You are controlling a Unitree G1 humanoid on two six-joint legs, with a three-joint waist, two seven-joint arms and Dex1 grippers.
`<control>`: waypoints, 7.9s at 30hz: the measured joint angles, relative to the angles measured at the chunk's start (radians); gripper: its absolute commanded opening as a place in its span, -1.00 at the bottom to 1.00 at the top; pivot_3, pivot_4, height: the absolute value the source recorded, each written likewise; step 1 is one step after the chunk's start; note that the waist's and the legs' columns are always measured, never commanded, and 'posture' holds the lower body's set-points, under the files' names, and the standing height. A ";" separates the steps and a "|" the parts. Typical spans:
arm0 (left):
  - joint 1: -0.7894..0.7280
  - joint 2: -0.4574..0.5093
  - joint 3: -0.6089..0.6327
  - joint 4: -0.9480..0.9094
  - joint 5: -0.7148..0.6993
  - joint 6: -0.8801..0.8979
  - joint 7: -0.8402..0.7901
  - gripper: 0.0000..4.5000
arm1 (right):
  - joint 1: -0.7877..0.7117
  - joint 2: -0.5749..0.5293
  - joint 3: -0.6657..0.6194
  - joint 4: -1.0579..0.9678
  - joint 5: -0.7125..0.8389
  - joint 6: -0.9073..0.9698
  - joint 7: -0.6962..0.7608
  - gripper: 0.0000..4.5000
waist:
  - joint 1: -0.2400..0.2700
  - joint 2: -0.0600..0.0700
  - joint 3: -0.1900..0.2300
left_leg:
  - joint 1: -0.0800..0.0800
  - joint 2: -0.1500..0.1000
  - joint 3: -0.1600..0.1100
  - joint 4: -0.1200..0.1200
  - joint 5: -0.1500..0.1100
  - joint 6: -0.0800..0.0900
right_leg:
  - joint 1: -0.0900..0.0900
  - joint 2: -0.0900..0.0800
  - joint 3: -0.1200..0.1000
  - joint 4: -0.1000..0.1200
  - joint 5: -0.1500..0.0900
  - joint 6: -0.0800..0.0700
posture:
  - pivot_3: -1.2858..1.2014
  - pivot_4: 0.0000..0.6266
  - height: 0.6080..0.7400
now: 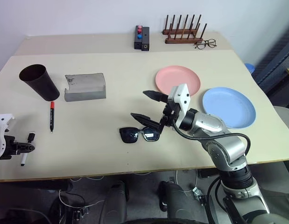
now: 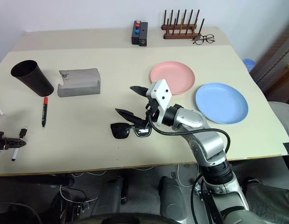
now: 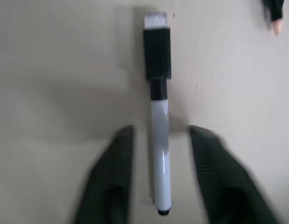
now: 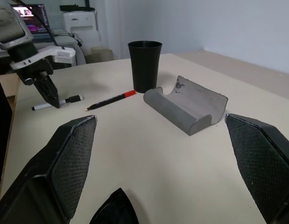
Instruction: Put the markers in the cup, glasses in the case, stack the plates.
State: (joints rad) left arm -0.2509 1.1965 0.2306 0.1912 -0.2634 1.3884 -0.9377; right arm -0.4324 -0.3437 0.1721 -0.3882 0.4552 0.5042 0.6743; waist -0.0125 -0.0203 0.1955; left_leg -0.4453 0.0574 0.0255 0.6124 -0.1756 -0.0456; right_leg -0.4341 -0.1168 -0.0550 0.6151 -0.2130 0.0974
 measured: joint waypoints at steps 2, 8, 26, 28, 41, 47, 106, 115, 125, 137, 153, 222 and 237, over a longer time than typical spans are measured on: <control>-0.014 0.001 -0.001 0.001 -0.014 0.013 0.007 0.98 | 0.000 0.000 0.000 0.000 0.000 0.000 0.000 1.00 | 0.000 0.000 0.000 | 0.000 0.000 0.000 0.000 0.000 0.000 | 0.000 0.000 0.000 0.000 0.000 0.000 | 0.03 -0.52 1.00; -0.138 0.044 -0.059 0.088 -0.033 0.013 0.019 0.98 | 0.000 0.006 -0.001 0.000 0.000 0.000 -0.003 1.00 | 0.002 -0.001 0.000 | -0.001 0.000 0.000 0.000 0.000 0.000 | 0.000 0.000 0.000 0.000 0.000 0.000 | 0.03 -0.52 1.00; -0.451 0.030 -0.464 0.416 0.049 -0.155 -0.168 0.64 | 0.005 0.010 -0.001 -0.001 -0.002 0.006 -0.015 1.00 | 0.001 -0.001 0.000 | -0.001 0.000 0.000 0.001 0.002 0.003 | 0.000 0.001 0.000 0.000 0.000 0.000 | 0.03 -0.52 1.00; -0.469 0.020 -0.473 0.445 0.060 -0.159 -0.170 0.24 | 0.010 0.009 -0.001 -0.003 -0.002 0.009 -0.020 1.00 | 0.002 -0.001 0.000 | -0.001 0.000 0.000 0.001 0.002 0.003 | 0.000 0.001 0.000 0.000 0.000 0.000 | 0.03 -0.52 1.00; -0.534 -0.023 -0.473 0.548 0.125 -0.194 -0.154 -0.99 | 0.021 0.009 -0.001 -0.004 -0.002 0.010 -0.027 1.00 | 0.004 -0.001 0.000 | -0.001 0.000 0.000 0.001 0.002 0.003 | 0.001 0.001 0.000 0.001 0.000 0.000 | 0.03 -0.52 1.00; -0.484 0.030 -0.427 0.375 0.065 -0.146 -0.213 -0.99 | 0.020 0.007 -0.002 -0.003 -0.003 0.009 -0.027 1.00 | 0.000 -0.002 0.000 | -0.002 0.000 0.000 0.001 0.002 0.003 | 0.000 0.001 0.000 0.001 0.000 0.000 | 0.03 -0.52 1.00; -0.762 -0.359 0.258 1.024 -0.074 -1.791 0.180 -0.99 | -0.012 -0.098 -0.101 0.029 0.070 0.009 0.080 1.00 | 0.002 -0.004 -0.001 | 0.001 0.000 0.000 0.004 0.002 0.003 | 0.005 0.001 -0.001 0.003 0.003 0.006 | 0.03 -0.52 1.00; -0.737 -0.360 0.257 1.025 -0.073 -1.795 0.223 0.98 | -0.008 -0.100 -0.101 0.028 0.067 0.010 0.067 1.00 | 0.005 -0.004 -0.001 | 0.001 0.000 0.000 0.004 0.002 0.003 | 0.005 0.001 -0.001 0.003 0.003 0.006 | 0.03 -0.52 1.00; -0.777 -0.356 0.212 0.991 -0.053 -1.559 0.245 0.98 | -0.007 -0.099 -0.101 0.028 0.060 0.010 0.058 1.00 | 0.004 -0.004 -0.001 | 0.001 0.000 0.000 0.004 0.002 0.003 | 0.005 0.001 -0.001 0.003 0.003 0.006 | 0.03 -0.52 1.00; -0.639 -0.259 0.194 0.410 -0.161 -0.704 0.313 0.98 | -0.022 -0.098 -0.101 0.064 0.059 0.003 0.075 1.00 | 0.001 -0.004 -0.001 | 0.002 0.000 -0.001 0.004 0.002 0.003 | 0.005 0.002 -0.001 0.004 0.002 0.006 | 0.03 -0.52 1.00; -0.388 -0.269 0.322 -0.067 -0.218 0.164 0.573 0.98 | -0.048 -0.086 -0.097 0.118 0.038 -0.032 0.105 1.00 | -0.001 -0.004 0.000 | 0.002 0.000 -0.001 0.003 0.002 0.003 | 0.004 0.002 0.000 0.005 0.002 0.006 | 0.03 -0.52 1.00; -0.253 0.052 -0.046 0.014 -0.291 0.093 0.224 0.97 | -0.008 -0.144 -0.093 0.064 0.106 0.012 0.196 1.00 | 0.004 0.000 -0.001 | -0.001 0.003 0.004 0.001 0.001 -0.001 | -0.002 0.001 -0.001 0.001 0.000 -0.003 | 0.03 -0.52 1.00; -0.550 0.032 -0.573 0.369 -0.074 -0.113 -0.153 0.97 | 0.000 -0.130 -0.084 0.057 0.098 0.014 0.145 1.00 | 0.005 -0.001 -0.001 | -0.002 0.004 0.004 0.002 0.001 0.000 | -0.002 0.002 -0.001 0.001 0.000 -0.003 | 0.03 -0.52 1.00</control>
State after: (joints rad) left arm -0.8012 1.2290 -0.3424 0.5600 -0.3377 1.2754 -1.0904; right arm -0.4329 -0.4742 0.0884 -0.3316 0.5528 0.5181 0.8191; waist -0.0071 -0.0212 0.1947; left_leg -0.4469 0.0612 0.0294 0.6142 -0.1743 -0.0452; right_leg -0.4359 -0.1149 -0.0563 0.6166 -0.2130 0.0942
